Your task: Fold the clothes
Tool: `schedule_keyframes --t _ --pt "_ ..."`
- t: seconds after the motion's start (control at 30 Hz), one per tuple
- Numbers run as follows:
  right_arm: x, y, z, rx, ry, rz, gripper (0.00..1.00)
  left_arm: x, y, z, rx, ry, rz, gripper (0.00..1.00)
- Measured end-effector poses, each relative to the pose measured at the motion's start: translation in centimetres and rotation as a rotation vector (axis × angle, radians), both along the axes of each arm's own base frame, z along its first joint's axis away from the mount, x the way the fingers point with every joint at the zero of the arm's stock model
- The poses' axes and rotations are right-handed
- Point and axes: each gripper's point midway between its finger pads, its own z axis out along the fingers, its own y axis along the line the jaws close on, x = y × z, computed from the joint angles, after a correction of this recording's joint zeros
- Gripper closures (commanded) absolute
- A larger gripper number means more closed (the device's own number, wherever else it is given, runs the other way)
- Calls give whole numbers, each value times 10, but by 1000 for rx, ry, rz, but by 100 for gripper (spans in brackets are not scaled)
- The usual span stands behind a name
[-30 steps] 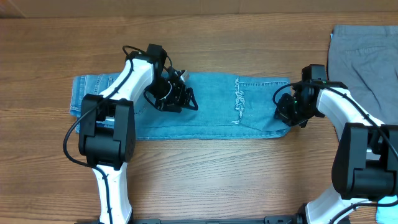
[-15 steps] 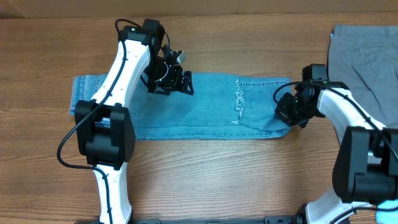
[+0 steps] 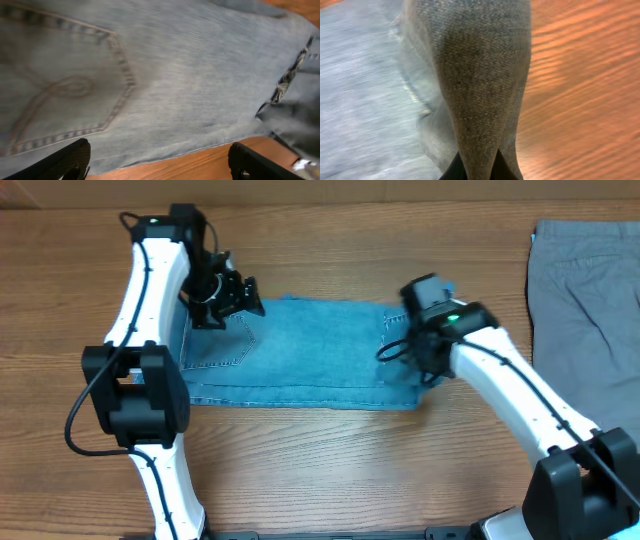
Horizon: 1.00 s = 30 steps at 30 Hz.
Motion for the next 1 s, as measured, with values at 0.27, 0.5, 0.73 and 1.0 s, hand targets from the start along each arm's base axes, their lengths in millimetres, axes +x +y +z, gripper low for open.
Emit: schedule_keyframes --t 0.27,0.5,0.73,1.0 --pt "-1 64 -20 -12 -41 98 96 -3 16 0 0 23 42 9" --pt "4 130 -33 97 -113 191 90 -3 15 0 0 24 40 9" --pt "8 179 -22 333 -131 252 10 -6 16 1 0 38 42 8" --pt "11 161 7 334 -37 244 0 -8 16 1 -1 44 41 14"
